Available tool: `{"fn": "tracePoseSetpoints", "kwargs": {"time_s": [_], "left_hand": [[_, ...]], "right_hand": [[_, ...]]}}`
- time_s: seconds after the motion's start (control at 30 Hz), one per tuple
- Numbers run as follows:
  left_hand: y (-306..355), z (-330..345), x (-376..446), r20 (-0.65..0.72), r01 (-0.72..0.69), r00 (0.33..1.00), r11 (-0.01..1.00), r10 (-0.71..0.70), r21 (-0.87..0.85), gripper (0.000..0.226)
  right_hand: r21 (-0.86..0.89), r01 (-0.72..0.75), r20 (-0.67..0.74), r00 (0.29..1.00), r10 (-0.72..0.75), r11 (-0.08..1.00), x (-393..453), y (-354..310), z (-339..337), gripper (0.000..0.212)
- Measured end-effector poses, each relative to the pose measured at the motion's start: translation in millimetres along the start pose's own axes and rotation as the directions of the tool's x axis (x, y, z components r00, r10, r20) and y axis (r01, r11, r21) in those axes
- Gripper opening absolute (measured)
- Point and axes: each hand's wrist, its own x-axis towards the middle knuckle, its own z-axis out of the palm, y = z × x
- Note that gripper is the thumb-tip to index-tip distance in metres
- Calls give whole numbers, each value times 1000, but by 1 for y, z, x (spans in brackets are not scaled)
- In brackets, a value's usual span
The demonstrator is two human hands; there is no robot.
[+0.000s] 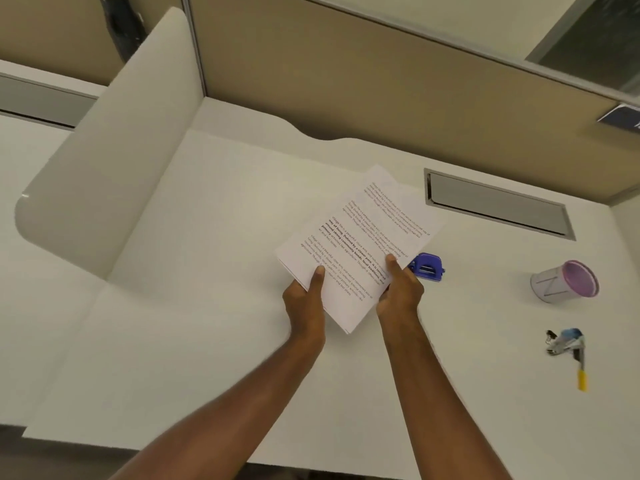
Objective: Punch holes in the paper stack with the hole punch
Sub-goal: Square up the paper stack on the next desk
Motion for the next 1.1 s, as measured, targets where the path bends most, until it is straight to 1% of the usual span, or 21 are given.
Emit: {"fn": "tracePoseSetpoints", "kwargs": {"time_s": [0.07,0.2,0.4,0.53,0.63,0.7,0.8,0.9,1.0,1.1], "left_hand": [[-3,2,-1,1,-25,1000,999,25,48,14],[-11,5,-4,30,-34,999,995,31,96,20],[-26,6,-7,48,-49,998,990,43,129,18],[-32,5,-7,76,-47,996,990,37,130,19],[-35,5,-6,83,-6,997,993,-4,114,16],[-37,3,-5,85,41,995,994,-50,99,14],[-40,-3,-2,96,71,992,992,-80,100,12],[-42,-11,0,117,85,988,988,-101,131,19],[-43,-19,3,152,93,982,984,-116,152,13],[-40,-25,6,180,112,974,985,-136,134,16]], "right_hand": [[20,8,-16,1000,-8,1000,0,0,-8,11],[46,21,-36,999,-19,999,-1,1,-22,10],[51,26,-50,998,-24,998,3,3,-42,11],[91,30,-10,1000,-29,995,4,3,-52,15],[114,17,36,999,-21,993,4,0,-59,21],[119,0,36,999,-4,993,4,-3,-64,21],[137,-27,23,999,24,990,8,-8,-70,23],[144,-14,18,1000,12,989,14,-15,-76,26],[150,8,26,1000,-12,989,20,-23,-84,28],[140,11,19,1000,-14,990,28,-31,-92,26]]}}
